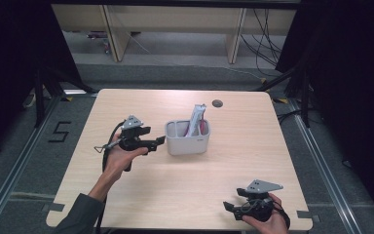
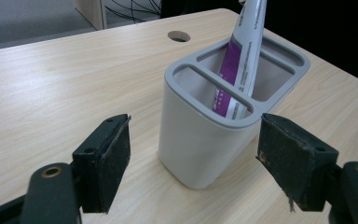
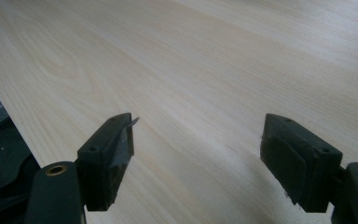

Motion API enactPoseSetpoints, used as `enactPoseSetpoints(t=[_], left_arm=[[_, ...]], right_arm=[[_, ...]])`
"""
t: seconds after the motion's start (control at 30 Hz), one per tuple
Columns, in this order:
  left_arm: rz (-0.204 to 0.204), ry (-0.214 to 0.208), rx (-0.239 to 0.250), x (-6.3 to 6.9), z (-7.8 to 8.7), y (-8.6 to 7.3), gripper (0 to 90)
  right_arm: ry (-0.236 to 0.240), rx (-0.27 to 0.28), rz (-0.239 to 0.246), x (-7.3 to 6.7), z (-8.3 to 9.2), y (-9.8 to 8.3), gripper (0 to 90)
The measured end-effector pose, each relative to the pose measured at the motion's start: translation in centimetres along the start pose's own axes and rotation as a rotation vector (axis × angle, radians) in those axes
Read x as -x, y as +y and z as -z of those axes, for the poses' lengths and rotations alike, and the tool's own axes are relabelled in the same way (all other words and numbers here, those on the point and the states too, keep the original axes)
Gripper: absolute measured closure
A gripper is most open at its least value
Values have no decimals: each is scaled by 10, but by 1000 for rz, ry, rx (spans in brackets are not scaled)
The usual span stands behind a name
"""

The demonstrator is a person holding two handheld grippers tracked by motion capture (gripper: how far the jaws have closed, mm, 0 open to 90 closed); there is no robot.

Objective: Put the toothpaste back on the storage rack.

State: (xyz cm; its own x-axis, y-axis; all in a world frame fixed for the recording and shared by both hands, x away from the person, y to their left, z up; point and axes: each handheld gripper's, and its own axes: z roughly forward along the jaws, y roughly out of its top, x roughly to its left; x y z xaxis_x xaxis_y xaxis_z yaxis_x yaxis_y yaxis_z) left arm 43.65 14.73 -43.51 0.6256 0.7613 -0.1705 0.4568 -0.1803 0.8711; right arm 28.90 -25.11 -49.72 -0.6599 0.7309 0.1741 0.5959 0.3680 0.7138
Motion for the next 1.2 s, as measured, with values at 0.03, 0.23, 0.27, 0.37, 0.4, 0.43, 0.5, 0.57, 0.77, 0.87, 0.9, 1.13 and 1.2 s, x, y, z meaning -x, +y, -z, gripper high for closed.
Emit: enactPoseSetpoints(t=[0.03, 0.23, 0.27, 0.37, 0.4, 0.43, 0.5, 0.57, 0.77, 0.87, 0.9, 1.13, 1.2], left_arm=[[0, -7, 5, -1, 0, -2, 247], [-3, 2, -2, -2, 3, -6, 239], [-10, 1, -5, -2, 4, -8, 236], [-13, -1, -6, -3, 7, -11, 232], [-13, -6, 6, -4, 6, -13, 230], [-14, -5, 1, -4, 7, -14, 228], [-18, -8, 1, -4, 8, -15, 223], [-26, -12, -3, -2, 8, -18, 222], [-40, -25, -25, 3, 7, -24, 213], [-58, -27, -37, 5, 7, -28, 213], [-63, -32, -42, 7, 7, -30, 213], [-62, -40, -43, 10, 10, -37, 209], [-59, -44, -45, 11, 12, -40, 209]], right_arm=[[0, 1, 0, 0, 0, 0, 268], [17, 7, -6, 0, -1, 0, 268], [17, 9, -9, 0, -1, 0, 268], [21, 3, -6, 1, 0, 0, 268], [15, 6, -6, 0, -1, 0, 268], [2, 3, -5, 0, 0, 0, 268], [21, 1, -1, 1, 0, 0, 268], [23, 1, 1, 1, 0, 0, 267], [23, 1, 4, 1, 0, 0, 268], [25, 0, 4, 1, 0, 0, 268], [24, 1, 3, 1, 0, 0, 268], [6, 4, -3, 1, 1, 0, 268], [6, 5, -3, 1, 1, 0, 268]])
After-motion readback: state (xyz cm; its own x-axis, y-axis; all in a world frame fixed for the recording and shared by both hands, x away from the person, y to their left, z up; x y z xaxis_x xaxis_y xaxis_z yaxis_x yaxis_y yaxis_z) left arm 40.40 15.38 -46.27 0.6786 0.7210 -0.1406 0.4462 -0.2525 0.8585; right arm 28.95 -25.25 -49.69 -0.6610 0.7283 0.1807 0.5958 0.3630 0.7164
